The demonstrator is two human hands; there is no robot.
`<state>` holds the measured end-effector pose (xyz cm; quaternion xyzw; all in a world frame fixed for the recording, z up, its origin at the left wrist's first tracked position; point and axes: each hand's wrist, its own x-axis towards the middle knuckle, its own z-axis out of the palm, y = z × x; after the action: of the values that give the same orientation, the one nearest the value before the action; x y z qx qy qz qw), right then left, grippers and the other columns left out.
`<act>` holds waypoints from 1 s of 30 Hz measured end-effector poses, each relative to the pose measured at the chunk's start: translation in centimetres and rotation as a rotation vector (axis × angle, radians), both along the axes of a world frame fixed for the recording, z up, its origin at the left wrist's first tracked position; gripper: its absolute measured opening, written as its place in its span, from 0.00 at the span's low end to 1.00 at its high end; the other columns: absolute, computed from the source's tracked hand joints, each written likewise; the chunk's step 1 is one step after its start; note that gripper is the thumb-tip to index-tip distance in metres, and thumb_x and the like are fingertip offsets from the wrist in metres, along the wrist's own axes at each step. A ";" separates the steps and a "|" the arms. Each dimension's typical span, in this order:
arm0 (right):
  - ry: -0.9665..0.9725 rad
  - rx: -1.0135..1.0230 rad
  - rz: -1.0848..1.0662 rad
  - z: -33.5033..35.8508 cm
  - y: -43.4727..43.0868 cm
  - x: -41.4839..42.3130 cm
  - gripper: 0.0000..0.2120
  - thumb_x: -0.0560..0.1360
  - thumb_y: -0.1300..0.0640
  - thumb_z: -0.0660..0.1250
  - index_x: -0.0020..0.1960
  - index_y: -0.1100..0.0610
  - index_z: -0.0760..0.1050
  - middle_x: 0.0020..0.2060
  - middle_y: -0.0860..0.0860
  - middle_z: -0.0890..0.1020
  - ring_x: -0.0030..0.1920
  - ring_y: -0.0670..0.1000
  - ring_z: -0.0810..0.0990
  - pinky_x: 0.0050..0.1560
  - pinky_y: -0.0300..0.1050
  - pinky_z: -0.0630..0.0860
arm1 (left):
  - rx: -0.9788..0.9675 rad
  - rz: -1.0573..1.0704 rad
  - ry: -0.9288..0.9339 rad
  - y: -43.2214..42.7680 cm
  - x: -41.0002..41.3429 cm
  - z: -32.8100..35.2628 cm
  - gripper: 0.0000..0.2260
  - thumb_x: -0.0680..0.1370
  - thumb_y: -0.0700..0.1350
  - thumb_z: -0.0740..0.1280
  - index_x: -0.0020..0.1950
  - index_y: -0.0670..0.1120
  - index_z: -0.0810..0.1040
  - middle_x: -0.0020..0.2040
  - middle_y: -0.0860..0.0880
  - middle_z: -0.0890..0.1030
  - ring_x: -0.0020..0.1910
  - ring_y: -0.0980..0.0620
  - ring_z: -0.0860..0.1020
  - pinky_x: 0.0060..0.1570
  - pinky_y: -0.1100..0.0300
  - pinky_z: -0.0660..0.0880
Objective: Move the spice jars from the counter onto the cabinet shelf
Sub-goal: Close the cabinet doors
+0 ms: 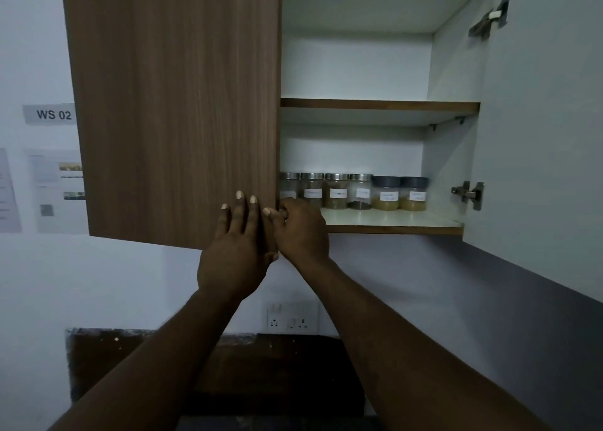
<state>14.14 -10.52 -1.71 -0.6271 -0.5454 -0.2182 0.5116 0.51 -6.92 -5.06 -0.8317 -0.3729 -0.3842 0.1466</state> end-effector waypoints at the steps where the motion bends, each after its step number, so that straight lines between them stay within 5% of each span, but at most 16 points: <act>1: -0.006 -0.005 -0.014 -0.1 0.5 0.5 0.17 0.81 0.43 0.65 0.55 0.55 0.82 0.50 0.52 0.84 0.54 0.55 0.79 0.48 0.48 0.77 | -0.011 0.010 0.017 0.2 0.5 0.1 0.47 0.79 0.64 0.65 0.83 0.46 0.38 0.83 0.43 0.39 0.82 0.39 0.44 0.75 0.46 0.65; 6: -0.020 -0.010 -0.108 -0.6 2.2 1.6 0.19 0.79 0.42 0.67 0.62 0.54 0.77 0.57 0.52 0.82 0.61 0.56 0.76 0.52 0.51 0.78 | -0.035 0.056 0.065 1.6 2.5 0.5 0.46 0.80 0.59 0.67 0.83 0.46 0.38 0.83 0.44 0.37 0.82 0.38 0.43 0.73 0.44 0.69; 12: -0.055 -0.056 -0.251 -0.7 4.0 2.4 0.19 0.79 0.41 0.67 0.59 0.54 0.77 0.55 0.52 0.83 0.61 0.57 0.76 0.53 0.53 0.77 | -0.039 0.070 0.130 4.0 3.1 0.0 0.48 0.78 0.55 0.69 0.83 0.51 0.35 0.82 0.48 0.32 0.82 0.40 0.39 0.62 0.46 0.79; 30: -0.052 -0.219 -0.412 -1.8 6.6 3.5 0.22 0.81 0.37 0.60 0.58 0.55 0.78 0.53 0.52 0.83 0.58 0.56 0.76 0.49 0.52 0.77 | -0.031 0.037 0.212 7.6 3.7 -1.0 0.47 0.77 0.54 0.68 0.83 0.52 0.36 0.81 0.47 0.29 0.81 0.37 0.35 0.55 0.48 0.80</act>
<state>17.61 -3.89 -3.50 -0.7711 -0.4392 -0.2734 0.3711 4.19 0.66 -6.08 -0.8629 -0.3764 -0.2857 0.1792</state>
